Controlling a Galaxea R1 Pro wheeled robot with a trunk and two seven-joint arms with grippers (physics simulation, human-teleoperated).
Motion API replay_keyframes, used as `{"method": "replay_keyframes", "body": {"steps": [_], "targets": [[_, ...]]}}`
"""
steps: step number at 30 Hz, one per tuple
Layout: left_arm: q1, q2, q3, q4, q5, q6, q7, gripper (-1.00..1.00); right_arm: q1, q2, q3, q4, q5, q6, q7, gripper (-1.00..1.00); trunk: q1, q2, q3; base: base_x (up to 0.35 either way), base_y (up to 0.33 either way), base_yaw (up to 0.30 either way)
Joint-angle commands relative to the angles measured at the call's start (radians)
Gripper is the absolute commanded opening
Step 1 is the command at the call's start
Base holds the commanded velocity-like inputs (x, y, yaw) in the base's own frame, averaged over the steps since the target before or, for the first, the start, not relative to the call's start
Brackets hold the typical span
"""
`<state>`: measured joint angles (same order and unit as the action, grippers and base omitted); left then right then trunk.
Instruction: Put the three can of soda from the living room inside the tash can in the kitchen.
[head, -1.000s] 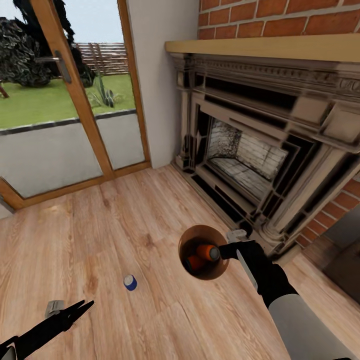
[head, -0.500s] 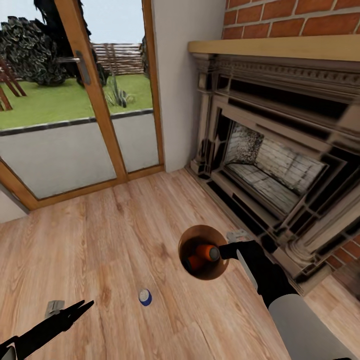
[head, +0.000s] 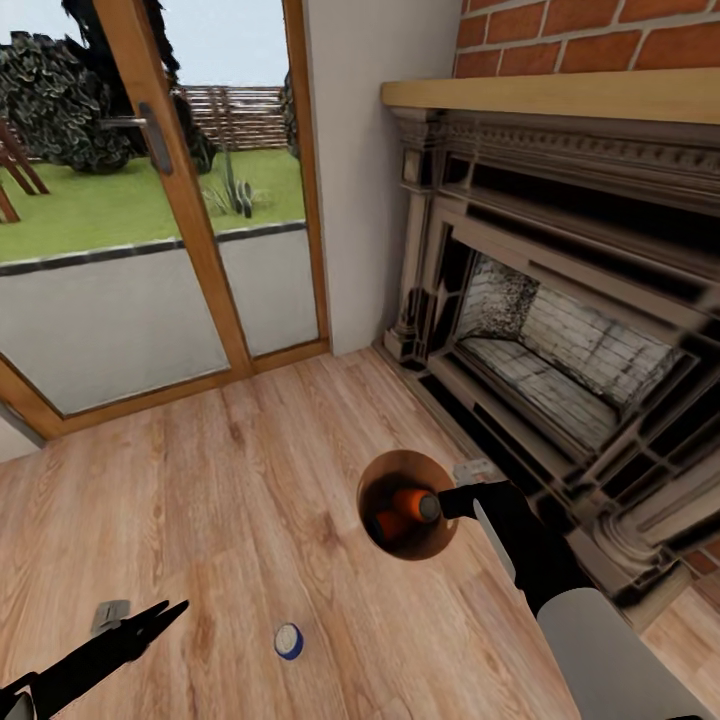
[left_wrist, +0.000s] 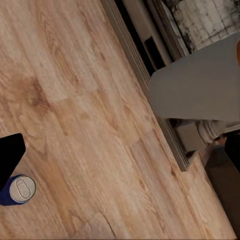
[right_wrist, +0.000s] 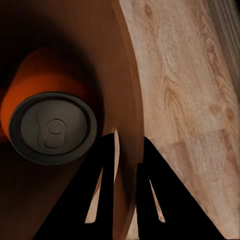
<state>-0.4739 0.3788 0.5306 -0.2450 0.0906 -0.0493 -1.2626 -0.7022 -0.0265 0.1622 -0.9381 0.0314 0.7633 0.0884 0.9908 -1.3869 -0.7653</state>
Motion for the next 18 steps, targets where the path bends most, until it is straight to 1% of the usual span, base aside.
{"method": "replay_keyframes", "body": {"steps": [1, 2, 3, 4, 6, 7, 9, 10, 11, 12, 13, 14, 15, 18], "targets": [[0.000, -0.009, 0.001, 0.000, 0.000, -0.002, 0.028, 1.00, 0.000, 0.000, -0.001, -0.001, -0.022, 0.001, 0.011, -1.00, 0.000, 0.000, 0.000, 0.116, 0.001, 0.000], [0.000, -0.015, 0.001, 0.000, 0.000, -0.002, 0.047, 1.00, 0.000, 0.000, -0.001, -0.001, -0.022, 0.001, 0.011, -1.00, 0.000, 0.000, 0.000, 0.093, 0.000, 0.000], [0.000, -0.028, 0.001, 0.000, 0.000, -0.003, 0.104, 1.00, 0.000, 0.000, -0.001, -0.002, -0.022, 0.001, 0.011, -1.00, 0.000, 0.000, 0.000, 0.059, 0.000, 0.000], [0.000, -0.045, 0.001, 0.000, 0.000, -0.006, 0.183, 1.00, 0.000, 0.000, -0.002, -0.003, -0.022, 0.002, 0.011, -1.00, 0.000, 0.000, 0.000, 0.038, 0.000, 0.000], [0.000, -0.070, -0.002, -0.001, 0.000, -0.014, 0.274, 1.00, 0.000, 0.000, -0.002, -0.005, -0.022, 0.003, 0.011, -1.00, 0.000, 0.000, 0.000, 0.027, 0.000, 0.000], [0.000, -0.105, -0.008, -0.003, -0.001, -0.033, 0.379, 1.00, 0.000, 0.000, -0.003, -0.008, -0.022, 0.004, 0.011, -1.00, 0.000, 0.000, 0.000, 0.016, 0.000, 0.000], [0.000, -0.151, -0.022, -0.005, -0.004, -0.061, 0.500, 1.00, 0.000, 0.000, -0.003, -0.010, -0.022, 0.005, 0.011, -1.00, 0.000, 0.000, 0.000, 0.011, 0.000, 0.000], [0.000, -0.204, -0.044, -0.006, -0.011, -0.088, 0.639, 1.00, 0.000, 0.000, -0.004, -0.012, -0.022, 0.007, 0.012, -1.00, 0.000, 0.000, 0.000, 0.006, 0.000, 0.000], [0.000, -0.230, -0.058, -0.007, -0.016, -0.099, 0.711, 1.00, 0.000, -0.001, -0.004, -0.013, -0.022, 0.007, 0.012, -1.00, 0.000, 0.000, 0.000, 0.005, 0.000, 0.000], [0.000, -0.279, -0.086, -0.014, -0.027, -0.114, 0.849, 1.00, 0.000, -0.001, -0.004, -0.021, -0.022, 0.009, 0.012, -1.00, 0.000, 0.000, 0.000, 0.003, 0.000, 0.000], [0.000, -0.300, -0.101, -0.022, -0.033, -0.119, 0.908, 1.00, 0.000, -0.001, -0.004, -0.028, -0.022, 0.012, 0.012, -1.00, 0.000, 0.000, 0.000, 0.003, 0.000, 0.000], [0.000, -0.337, -0.128, -0.041, -0.047, -0.127, 0.995, 1.00, 0.000, -0.001, -0.004, -0.049, -0.023, 0.023, 0.013, -1.00, 0.000, 0.000, 0.000, 0.002, 0.000, 0.000], [0.000, -0.366, -0.149, -0.063, -0.058, -0.132, 1.052, 1.00, 0.000, -0.001, -0.004, -0.075, -0.023, 0.044, 0.013, -1.00, 0.000, 0.000, 0.000, 0.001, 0.000, 0.000], [0.000, -0.393, -0.168, -0.095, -0.069, -0.135, 1.102, 1.00, 0.000, -0.001, -0.004, -0.110, -0.023, 0.081, 0.013, -1.00, 0.000, 0.000, 0.000, 0.000, 0.000, 0.000]]}}
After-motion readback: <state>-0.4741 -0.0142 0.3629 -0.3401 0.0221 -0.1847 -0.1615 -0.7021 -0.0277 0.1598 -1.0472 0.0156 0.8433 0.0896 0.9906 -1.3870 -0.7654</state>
